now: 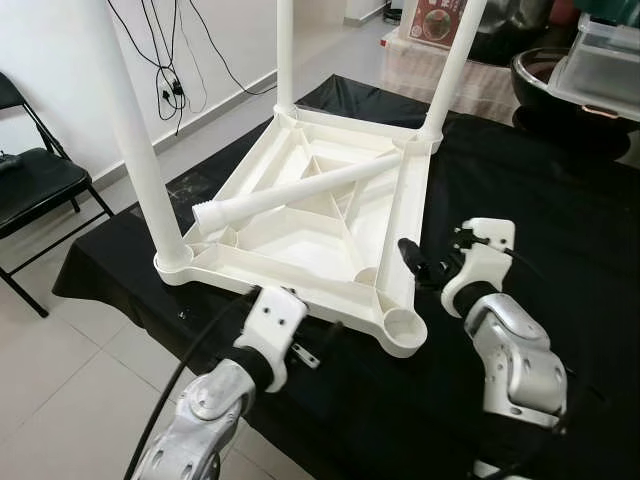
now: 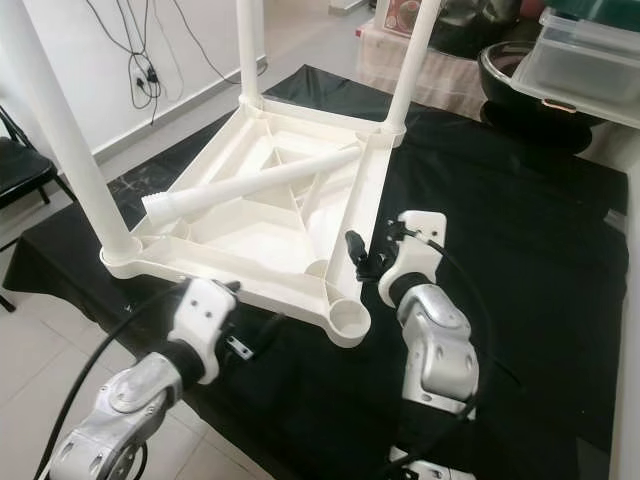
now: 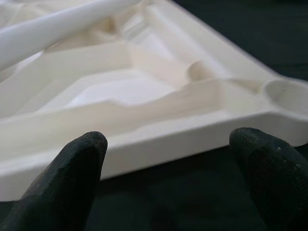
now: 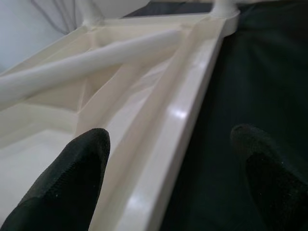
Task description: Building children table
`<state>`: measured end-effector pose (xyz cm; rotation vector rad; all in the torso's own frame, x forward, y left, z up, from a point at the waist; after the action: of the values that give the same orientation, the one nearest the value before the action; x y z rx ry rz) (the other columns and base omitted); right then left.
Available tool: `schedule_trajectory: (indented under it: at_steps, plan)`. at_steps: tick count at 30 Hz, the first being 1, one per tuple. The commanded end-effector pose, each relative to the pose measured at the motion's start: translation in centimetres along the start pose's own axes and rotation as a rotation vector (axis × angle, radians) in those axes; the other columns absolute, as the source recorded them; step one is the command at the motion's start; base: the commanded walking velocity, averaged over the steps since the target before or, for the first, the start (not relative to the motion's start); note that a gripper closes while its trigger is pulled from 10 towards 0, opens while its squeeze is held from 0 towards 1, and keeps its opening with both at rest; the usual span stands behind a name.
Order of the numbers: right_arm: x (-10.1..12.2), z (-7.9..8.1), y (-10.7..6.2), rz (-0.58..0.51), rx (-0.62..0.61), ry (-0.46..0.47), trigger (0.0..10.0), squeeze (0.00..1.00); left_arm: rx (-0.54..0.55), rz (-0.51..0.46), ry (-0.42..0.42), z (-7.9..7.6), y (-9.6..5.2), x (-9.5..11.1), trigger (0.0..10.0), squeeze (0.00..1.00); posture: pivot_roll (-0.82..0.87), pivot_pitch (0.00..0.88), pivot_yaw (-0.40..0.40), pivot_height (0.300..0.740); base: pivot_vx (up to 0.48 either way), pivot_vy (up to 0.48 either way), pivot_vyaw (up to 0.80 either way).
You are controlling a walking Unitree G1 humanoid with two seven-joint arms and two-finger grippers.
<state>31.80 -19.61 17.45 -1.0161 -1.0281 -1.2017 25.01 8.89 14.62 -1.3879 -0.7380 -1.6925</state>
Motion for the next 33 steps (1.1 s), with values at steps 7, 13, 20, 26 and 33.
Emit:
schedule_trajectory:
  at_steps: [7, 13, 20, 26, 33]
  plan:
    - [-0.3, -2.2, -0.5, -0.016, -0.101, -0.004, 10.0, 0.00, 0.064, 0.064, 0.026, 0.3, -0.5, -0.9, 10.0, 0.00, -0.07, 0.101, -0.052, 0.740, -0.137, 0.000, 0.00]
    - [-1.1, -2.2, -0.6, -0.003, -0.116, -0.028, 10.0, 0.00, 0.085, 0.023, 0.051, 0.8, -0.4, -0.5, 10.0, 0.00, -0.07, 0.098, -0.047, 0.740, -0.320, 0.000, 0.00]
    - [-1.7, -2.3, -0.7, 0.012, -0.135, -0.038, 10.0, 0.00, 0.102, 0.033, 0.061, 1.0, -0.6, -0.7, 10.0, 0.00, -0.07, 0.099, -0.046, 0.740, 0.000, 0.266, 0.00]
    - [-2.1, -2.2, -0.7, 0.021, -0.133, -0.035, 10.0, 0.00, 0.104, 0.040, 0.059, 1.1, -0.7, -0.9, 10.0, 0.00, -0.07, 0.099, -0.045, 0.740, 0.000, 0.469, 0.00]
    - [-2.2, -2.0, -0.6, 0.016, -0.140, -0.037, 10.0, 0.00, 0.109, 0.036, 0.060, 1.3, -0.7, -0.9, 10.0, 0.00, -0.07, 0.099, -0.044, 0.740, 0.000, 0.476, 0.00]
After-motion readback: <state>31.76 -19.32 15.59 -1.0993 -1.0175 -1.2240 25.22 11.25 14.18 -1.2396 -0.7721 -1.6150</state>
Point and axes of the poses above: a point about 5 cm out from each wrist's last joint towards the gripper, its own y axis pointing out of the wrist towards the gripper, its own x axis along the axis of the wrist's last joint, z = x × y, the point moved 1 cm from there along y, pointing out of the wrist towards the gripper, and after that the axes turned 5 degrees about y, right-handed, at the moved point
